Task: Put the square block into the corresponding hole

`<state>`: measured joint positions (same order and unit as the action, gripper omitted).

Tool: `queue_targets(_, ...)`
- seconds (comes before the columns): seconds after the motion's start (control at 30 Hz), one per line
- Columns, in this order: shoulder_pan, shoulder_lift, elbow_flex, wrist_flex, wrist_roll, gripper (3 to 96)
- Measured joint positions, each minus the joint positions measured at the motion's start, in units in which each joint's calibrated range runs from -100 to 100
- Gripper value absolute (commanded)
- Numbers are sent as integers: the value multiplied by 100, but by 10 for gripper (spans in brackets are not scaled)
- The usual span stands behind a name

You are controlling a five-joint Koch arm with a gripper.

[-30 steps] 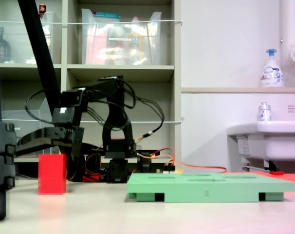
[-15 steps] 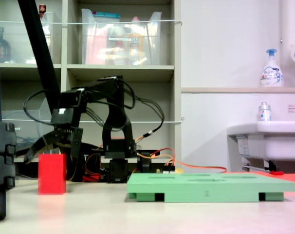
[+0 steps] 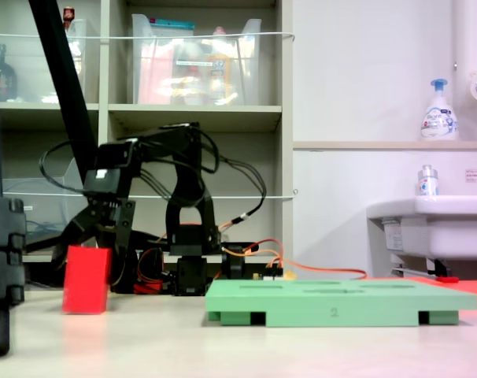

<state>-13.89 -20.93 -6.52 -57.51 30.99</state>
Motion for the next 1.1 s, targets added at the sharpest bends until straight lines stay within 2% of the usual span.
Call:
queue_targets(0.1,-24,-68,20,10,5,358)
queue_targets(0.2,-39,-68,20,10,5,287)
queue_targets(0.37,-117,-137,20,10,-5,250)
queue_targets(0.63,-220,-192,29,29,-73,246)
queue_targets(0.73,-249,-192,29,20,-73,143)
queue_targets(0.77,-259,-192,29,0,-78,134)
queue_targets(1.1,-283,-465,-10,-157,-83,134)
